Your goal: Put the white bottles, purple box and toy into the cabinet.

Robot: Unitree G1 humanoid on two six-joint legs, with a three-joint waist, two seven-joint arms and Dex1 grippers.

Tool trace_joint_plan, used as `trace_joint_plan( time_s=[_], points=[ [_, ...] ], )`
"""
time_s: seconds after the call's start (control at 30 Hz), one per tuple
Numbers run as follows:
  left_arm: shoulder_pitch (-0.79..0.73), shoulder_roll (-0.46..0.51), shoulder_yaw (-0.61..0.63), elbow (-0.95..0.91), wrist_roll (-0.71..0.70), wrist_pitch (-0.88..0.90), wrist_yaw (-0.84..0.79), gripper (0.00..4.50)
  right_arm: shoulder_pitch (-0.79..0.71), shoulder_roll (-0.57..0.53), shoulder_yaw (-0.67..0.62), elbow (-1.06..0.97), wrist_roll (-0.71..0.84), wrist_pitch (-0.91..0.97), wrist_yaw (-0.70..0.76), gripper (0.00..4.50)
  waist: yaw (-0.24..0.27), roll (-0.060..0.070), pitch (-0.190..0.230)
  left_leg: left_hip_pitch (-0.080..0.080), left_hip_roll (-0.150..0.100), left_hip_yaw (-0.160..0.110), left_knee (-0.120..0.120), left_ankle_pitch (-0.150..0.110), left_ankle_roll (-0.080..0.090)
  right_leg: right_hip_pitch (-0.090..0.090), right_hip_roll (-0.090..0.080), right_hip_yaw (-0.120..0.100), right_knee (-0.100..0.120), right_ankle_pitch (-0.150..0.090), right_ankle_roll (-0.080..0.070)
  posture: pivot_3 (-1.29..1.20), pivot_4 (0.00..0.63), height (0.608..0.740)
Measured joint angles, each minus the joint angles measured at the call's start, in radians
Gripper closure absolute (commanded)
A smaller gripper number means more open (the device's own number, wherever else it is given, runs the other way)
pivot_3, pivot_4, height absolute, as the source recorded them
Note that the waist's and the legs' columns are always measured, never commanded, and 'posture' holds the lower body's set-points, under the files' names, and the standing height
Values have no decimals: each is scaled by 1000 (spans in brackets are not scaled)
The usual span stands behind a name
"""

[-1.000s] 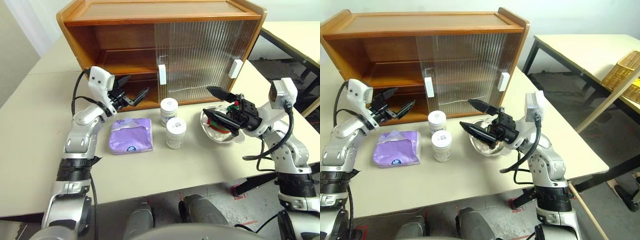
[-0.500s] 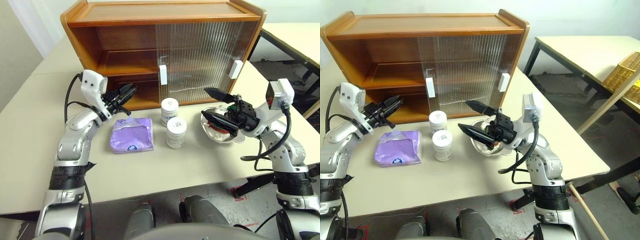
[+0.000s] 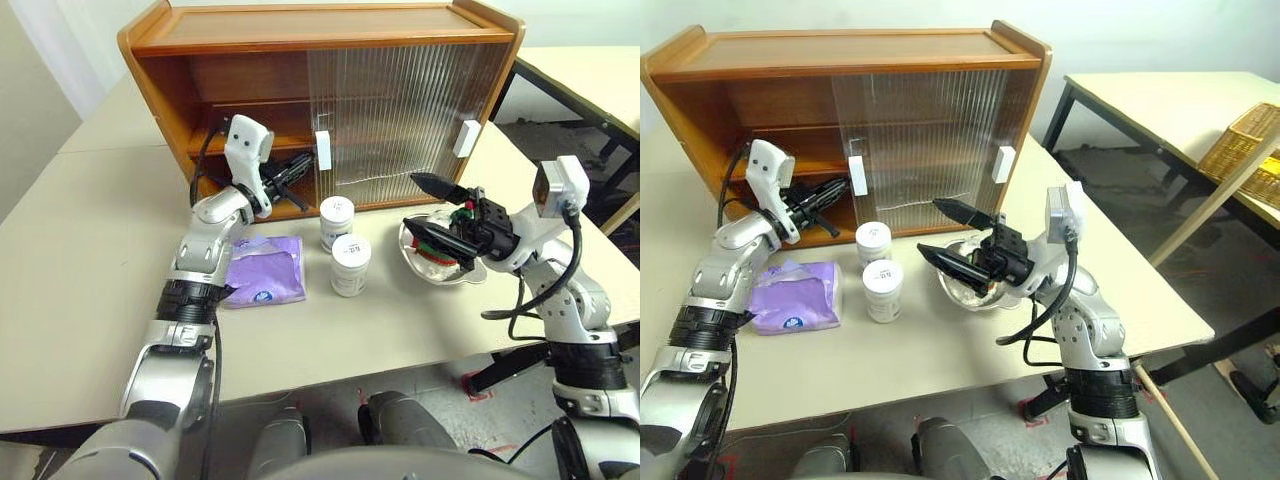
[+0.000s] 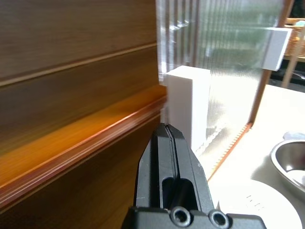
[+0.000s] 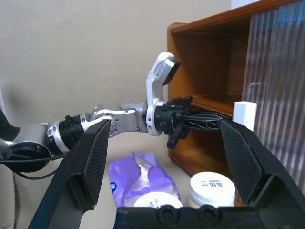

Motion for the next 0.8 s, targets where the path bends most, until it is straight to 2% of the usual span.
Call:
trace_joint_plan(
  time_s=[0.2, 0.4, 0.47, 0.63, 0.73, 0.8],
  points=[
    [-62, -48, -15, 91, 16, -39, -17, 4481, 30, -15, -11, -31, 0, -3, -15, 0, -7, 0, 0, -1, -2, 0, 5, 0, 2, 2, 0, 0, 0, -2, 8, -310, 0, 740],
    [-95, -81, -19, 161, 27, -77, -33, 4481, 52, -15, -11, -73, 1, -3, -39, 0, -8, 0, 0, -5, -4, -2, 11, -1, 11, 3, -8, 0, -1, -3, 15, -329, 0, 740],
    [-100, -84, -18, 165, 32, -78, -36, 4481, 62, -15, -11, -78, 1, -4, -44, 0, -10, 0, 0, -6, -8, -1, 11, 0, 14, 3, -16, 0, -1, -3, 17, -332, 0, 740],
    [-80, -58, -9, 102, 29, -65, -42, 4481, 72, -13, -10, -84, 1, -8, -50, 0, -21, 0, 0, -13, -15, -1, 11, -1, 18, -2, -20, 1, -1, -1, 14, -311, 0, 740],
    [-10, -23, 13, -22, -5, 0, -43, 3871, 70, -11, -6, -81, 1, -12, -47, 0, -35, 2, -3, -16, -17, 0, 11, -2, 19, -5, -19, 1, -1, 0, 14, -294, 0, 740],
    [58, 1, 52, -102, -36, 62, -32, 3214, 68, -11, -7, -72, 1, -13, -42, 0, -45, 2, -4, -16, -21, 1, 11, -3, 18, -5, -18, 2, -1, -1, 14, -284, 0, 740]
  ],
)
